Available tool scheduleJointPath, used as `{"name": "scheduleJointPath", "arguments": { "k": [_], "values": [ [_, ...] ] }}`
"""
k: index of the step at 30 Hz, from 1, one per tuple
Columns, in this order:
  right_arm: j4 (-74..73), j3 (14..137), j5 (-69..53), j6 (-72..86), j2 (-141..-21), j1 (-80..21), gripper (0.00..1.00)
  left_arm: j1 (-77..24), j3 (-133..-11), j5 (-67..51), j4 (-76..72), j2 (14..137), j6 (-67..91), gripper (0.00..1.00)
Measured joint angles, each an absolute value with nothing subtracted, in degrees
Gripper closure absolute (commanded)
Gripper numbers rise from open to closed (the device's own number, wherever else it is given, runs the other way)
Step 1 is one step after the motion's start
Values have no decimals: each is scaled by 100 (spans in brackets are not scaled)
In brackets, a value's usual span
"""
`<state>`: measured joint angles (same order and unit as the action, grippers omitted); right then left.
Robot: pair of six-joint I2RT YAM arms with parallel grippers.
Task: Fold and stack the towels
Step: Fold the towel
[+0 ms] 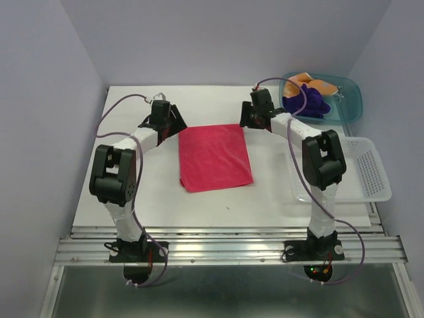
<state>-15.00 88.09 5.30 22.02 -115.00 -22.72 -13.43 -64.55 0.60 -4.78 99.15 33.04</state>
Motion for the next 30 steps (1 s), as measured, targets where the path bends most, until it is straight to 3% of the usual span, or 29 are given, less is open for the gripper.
{"name": "scheduleJointPath", "arguments": {
  "k": [6, 11, 12, 21, 24, 30],
  "values": [
    [-1730, 9749, 449, 1927, -12508, -2029, 50, -1168, -7535, -217, -281, 11240, 3028, 35],
    [-1769, 10060, 233, 1820, -12901, -1918, 53, -1103, -7977, -244, -84, 11646, 2902, 43],
    [-1776, 10145, 152, 1793, -12988, -1909, 53, -1094, -8075, -255, -58, 11723, 2882, 50],
    [-1752, 10412, -309, 1758, -13246, -1876, 57, -1076, -8407, -484, 32, 12195, 2838, 78],
    [-1750, 10412, -497, 1780, -13246, -1876, 60, -1076, -8409, -548, 58, 12202, 2845, 100],
    [-1712, 10412, -803, 1841, -13246, -1876, 77, -1076, -8409, -604, 89, 12204, 2827, 100]
  ]
}}
